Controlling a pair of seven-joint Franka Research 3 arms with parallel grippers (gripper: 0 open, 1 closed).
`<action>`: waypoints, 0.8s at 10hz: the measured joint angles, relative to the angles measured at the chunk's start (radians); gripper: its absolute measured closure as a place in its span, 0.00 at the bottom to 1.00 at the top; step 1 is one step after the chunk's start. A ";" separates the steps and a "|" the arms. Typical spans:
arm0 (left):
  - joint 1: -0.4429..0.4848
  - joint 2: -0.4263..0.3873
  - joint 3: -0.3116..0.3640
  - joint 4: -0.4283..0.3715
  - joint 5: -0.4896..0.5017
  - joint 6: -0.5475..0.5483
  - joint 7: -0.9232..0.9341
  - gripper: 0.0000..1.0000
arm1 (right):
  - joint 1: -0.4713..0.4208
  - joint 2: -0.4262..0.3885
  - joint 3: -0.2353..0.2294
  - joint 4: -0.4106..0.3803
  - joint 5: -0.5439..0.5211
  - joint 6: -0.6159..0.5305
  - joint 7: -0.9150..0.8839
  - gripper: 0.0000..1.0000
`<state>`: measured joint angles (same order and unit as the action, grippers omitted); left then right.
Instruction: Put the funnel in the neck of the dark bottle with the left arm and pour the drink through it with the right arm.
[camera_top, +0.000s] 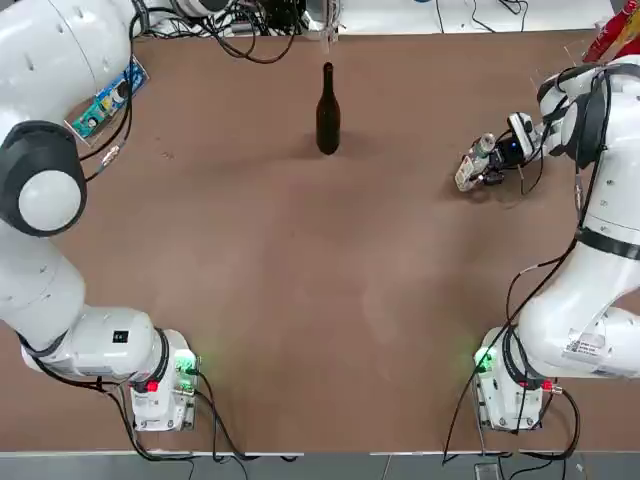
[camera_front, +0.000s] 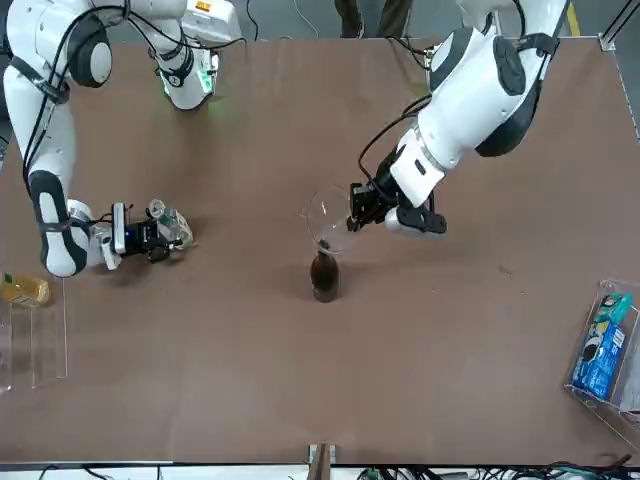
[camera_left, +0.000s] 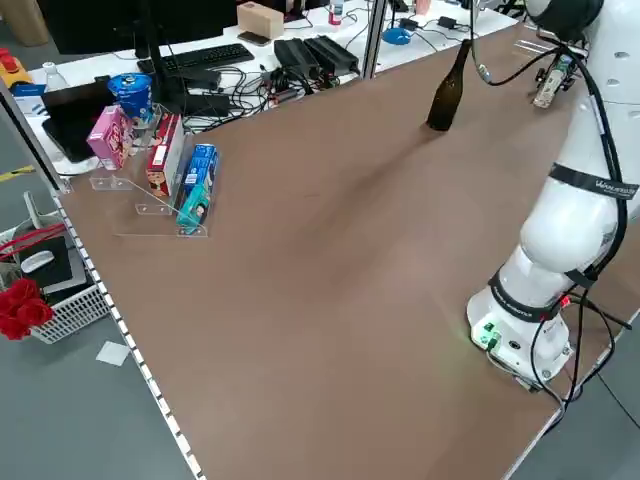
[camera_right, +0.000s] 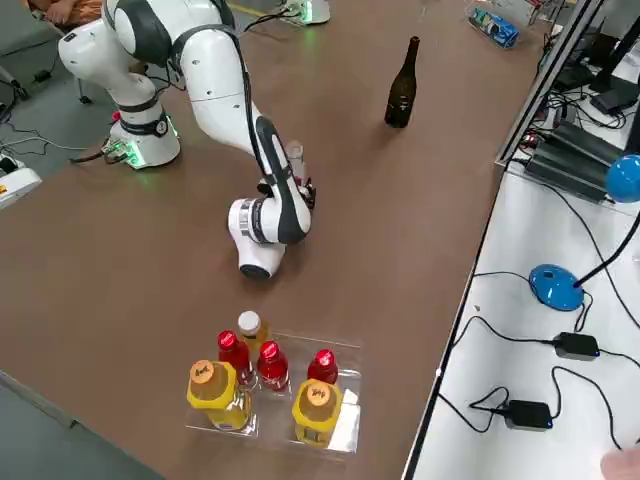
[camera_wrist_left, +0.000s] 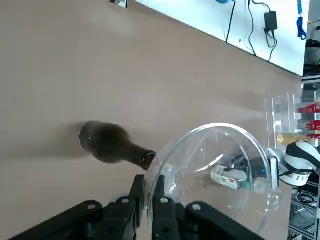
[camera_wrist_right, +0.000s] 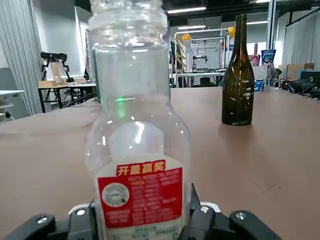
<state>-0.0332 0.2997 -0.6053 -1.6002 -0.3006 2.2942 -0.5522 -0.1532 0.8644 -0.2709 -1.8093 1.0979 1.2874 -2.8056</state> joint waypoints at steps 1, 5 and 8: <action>-0.004 0.017 0.000 0.000 0.008 0.001 0.000 0.89 | 0.002 0.000 0.000 0.000 0.000 0.001 0.000 0.38; -0.012 0.053 -0.002 -0.001 0.031 0.007 0.000 0.89 | 0.002 0.000 0.000 0.001 0.000 0.002 0.000 0.50; -0.014 0.055 -0.010 -0.005 0.035 0.008 0.000 0.89 | 0.002 0.000 0.000 0.001 0.000 0.002 0.000 0.52</action>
<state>-0.0476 0.3552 -0.6150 -1.6048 -0.2660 2.3027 -0.5523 -0.1508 0.8647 -0.2710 -1.8078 1.0980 1.2898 -2.8056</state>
